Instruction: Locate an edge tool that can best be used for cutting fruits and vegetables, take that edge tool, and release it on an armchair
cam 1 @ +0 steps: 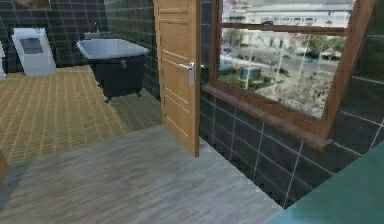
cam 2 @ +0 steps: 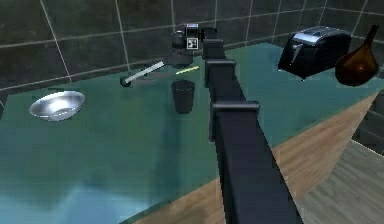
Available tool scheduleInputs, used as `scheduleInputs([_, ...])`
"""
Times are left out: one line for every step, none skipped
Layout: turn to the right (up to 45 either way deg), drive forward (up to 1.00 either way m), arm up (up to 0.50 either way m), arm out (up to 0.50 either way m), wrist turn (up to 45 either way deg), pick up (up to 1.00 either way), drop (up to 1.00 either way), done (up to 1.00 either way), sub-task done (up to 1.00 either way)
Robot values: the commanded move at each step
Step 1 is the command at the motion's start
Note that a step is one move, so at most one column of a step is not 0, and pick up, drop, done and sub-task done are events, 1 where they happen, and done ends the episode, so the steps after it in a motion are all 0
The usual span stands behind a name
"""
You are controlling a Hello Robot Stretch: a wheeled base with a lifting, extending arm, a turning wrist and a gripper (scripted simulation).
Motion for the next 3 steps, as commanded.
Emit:
scheduleInputs([0.0, 0.0, 0.0, 0.0, -45.0, 0.0, 0.0, 0.0, 0.0])
scheduleInputs([0.0, 0.0, 0.0, 0.0, -24.0, 0.0, 0.0, 0.0, 0.0])
scheduleInputs([0.0, 0.0, 0.0, -0.48, 0.0, 0.0, 0.0, 0.0, 0.0])
